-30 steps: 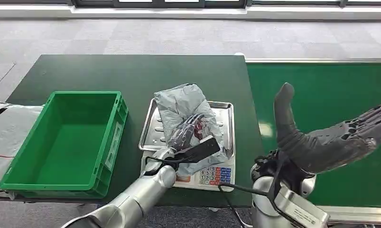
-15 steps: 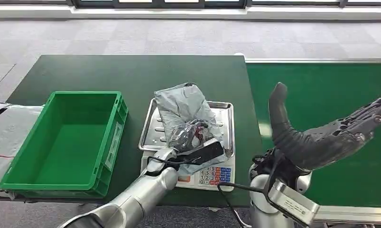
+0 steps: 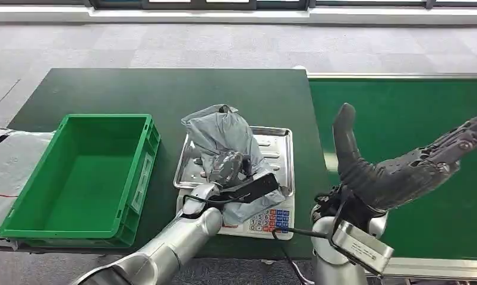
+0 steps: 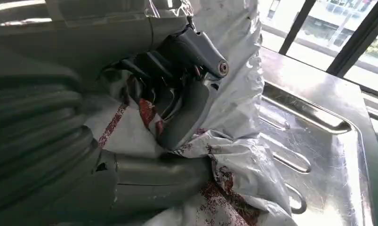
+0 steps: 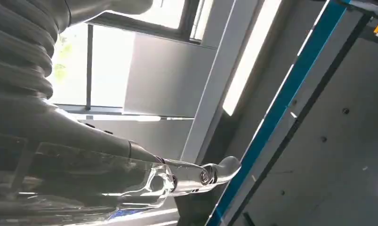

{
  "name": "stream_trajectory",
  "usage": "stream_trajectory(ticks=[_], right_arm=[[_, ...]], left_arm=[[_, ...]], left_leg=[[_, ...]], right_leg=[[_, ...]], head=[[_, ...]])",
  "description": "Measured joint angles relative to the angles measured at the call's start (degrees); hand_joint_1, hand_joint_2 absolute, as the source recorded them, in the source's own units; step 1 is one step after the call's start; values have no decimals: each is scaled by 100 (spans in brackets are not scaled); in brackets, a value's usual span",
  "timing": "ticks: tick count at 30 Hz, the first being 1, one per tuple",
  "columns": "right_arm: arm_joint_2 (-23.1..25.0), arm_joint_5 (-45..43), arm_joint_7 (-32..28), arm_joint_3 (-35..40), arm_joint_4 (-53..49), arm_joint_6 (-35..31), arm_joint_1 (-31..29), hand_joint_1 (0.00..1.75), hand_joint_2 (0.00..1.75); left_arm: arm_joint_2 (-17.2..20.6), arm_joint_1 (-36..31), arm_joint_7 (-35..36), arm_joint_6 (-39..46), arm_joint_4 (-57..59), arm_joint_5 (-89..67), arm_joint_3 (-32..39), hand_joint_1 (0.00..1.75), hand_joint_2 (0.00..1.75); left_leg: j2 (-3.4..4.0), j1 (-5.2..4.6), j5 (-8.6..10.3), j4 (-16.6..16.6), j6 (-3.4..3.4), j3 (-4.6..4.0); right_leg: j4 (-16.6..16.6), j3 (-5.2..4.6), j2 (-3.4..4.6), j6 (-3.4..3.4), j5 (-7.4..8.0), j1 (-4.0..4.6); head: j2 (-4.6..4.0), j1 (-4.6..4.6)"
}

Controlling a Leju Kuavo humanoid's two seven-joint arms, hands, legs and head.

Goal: Moved the parcel from conveyor to table for the left to box.

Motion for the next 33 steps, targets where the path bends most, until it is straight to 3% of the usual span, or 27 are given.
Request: stream_trajectory(ticks=[9, 18, 25, 33], right_arm=[[0, 92, 0, -68, 28, 0, 12, 0, 175], [-2, 175, 0, -168, -50, -4, 60, 0, 175], [-2, 192, 0, -247, -171, -4, 103, 0, 175], [-2, 190, 0, -330, -269, -4, 131, 0, 175]], left_arm=[[129, -26, 88, 880, -13, 217, 186, 175, 175], [893, -632, 411, 2347, -561, 33, 996, 175, 175], [1218, -706, 363, 2509, -1351, -16, 1620, 175, 175], [1241, -303, 162, 2544, -2577, -858, 3017, 175, 175]], left_leg=[[3, 1, 1, 0, -2, 0], [3, 13, 19, -1, -18, -5], [0, 13, 18, -1, -18, -8], [9, 13, 17, -1, -19, -8]], right_leg=[[1, -4, 2, -2, 2, 2], [7, -11, 2, -16, 11, 15], [7, -12, 2, -16, 10, 14], [7, -19, 7, -16, 10, 15]], head=[[0, 0], [0, 0], [0, 2], [0, 0]])
